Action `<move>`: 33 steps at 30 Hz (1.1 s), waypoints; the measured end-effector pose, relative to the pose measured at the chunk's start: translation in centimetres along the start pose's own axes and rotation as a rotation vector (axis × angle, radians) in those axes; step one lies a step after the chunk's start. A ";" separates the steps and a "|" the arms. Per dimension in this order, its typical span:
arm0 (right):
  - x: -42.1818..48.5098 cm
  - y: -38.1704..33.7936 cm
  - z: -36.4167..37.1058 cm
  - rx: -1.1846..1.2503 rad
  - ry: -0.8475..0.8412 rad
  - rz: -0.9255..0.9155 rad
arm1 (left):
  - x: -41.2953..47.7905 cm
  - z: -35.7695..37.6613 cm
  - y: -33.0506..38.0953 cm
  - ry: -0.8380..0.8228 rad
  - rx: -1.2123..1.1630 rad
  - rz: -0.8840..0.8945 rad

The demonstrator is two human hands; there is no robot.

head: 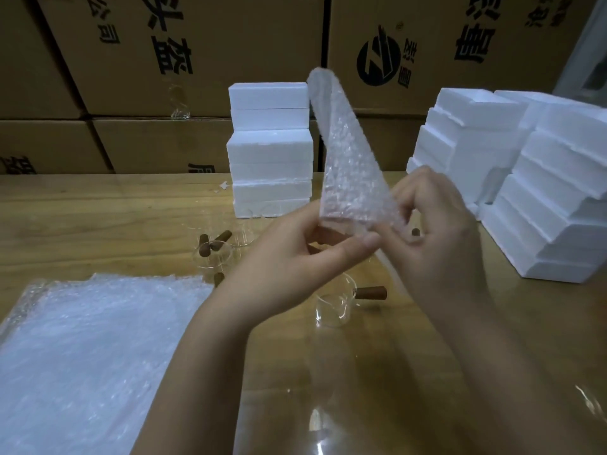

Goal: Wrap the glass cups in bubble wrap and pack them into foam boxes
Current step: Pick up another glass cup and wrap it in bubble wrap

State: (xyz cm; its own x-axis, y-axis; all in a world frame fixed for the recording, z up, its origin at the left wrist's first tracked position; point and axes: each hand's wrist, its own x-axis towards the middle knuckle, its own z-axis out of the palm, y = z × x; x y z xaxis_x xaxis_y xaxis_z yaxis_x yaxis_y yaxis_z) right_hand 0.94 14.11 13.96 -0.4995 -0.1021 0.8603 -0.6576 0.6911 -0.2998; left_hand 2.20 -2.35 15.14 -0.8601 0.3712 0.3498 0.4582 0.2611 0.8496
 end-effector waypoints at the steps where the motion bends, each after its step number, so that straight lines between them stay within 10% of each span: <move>1: -0.1 -0.2 0.3 -0.017 -0.035 -0.039 | 0.1 0.1 -0.1 -0.011 -0.009 -0.004; 12: -0.3 -0.9 0.6 0.239 -0.360 0.133 | 0.8 0.2 -1.6 0.291 -0.068 -0.163; 21: -0.4 0.0 0.7 0.289 -0.125 0.481 | 0.5 -0.3 -0.9 0.591 0.028 -0.114; 33: 0.1 2.6 -0.9 0.113 -0.223 0.677 | -1.6 -3.5 0.6 0.753 0.544 -0.106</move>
State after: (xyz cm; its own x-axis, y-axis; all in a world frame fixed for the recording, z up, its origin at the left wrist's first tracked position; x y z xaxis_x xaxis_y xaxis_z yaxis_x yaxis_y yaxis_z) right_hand -0.29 16.52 13.61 -0.9133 0.1705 0.3699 -0.2116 0.5775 -0.7885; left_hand 3.11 -5.90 16.42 -0.7347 -0.3039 0.6065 0.2472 0.7127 0.6565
